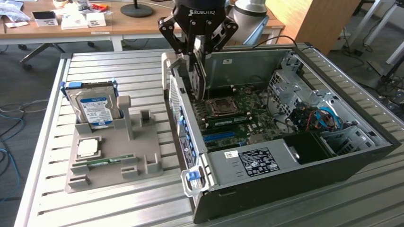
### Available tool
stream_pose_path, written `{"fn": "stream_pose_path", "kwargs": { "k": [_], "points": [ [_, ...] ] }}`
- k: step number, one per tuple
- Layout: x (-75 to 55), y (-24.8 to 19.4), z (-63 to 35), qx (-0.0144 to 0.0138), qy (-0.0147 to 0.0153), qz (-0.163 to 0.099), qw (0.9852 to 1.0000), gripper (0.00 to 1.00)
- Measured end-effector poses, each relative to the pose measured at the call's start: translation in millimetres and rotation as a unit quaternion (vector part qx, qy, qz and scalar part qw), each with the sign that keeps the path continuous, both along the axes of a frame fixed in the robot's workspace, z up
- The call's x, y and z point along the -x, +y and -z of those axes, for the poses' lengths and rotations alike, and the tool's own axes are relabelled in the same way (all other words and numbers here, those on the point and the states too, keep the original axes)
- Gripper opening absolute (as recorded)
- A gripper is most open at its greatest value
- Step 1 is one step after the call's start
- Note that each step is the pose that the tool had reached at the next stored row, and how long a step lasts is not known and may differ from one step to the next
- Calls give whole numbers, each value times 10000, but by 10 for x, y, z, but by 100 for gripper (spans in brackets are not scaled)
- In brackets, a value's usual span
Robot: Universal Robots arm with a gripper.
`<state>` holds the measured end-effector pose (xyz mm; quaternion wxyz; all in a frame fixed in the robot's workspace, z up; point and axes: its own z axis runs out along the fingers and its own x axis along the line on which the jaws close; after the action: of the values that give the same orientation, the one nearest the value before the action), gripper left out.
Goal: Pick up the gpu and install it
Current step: 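Pick up the gpu and move the gpu toward the slot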
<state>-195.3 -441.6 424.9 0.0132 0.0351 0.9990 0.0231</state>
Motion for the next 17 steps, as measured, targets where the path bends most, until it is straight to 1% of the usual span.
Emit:
{"fn": "stream_pose_path", "kwargs": {
  "k": [17],
  "points": [
    [-16,0,0,0,0,-1,10000,27]
  ]
}}
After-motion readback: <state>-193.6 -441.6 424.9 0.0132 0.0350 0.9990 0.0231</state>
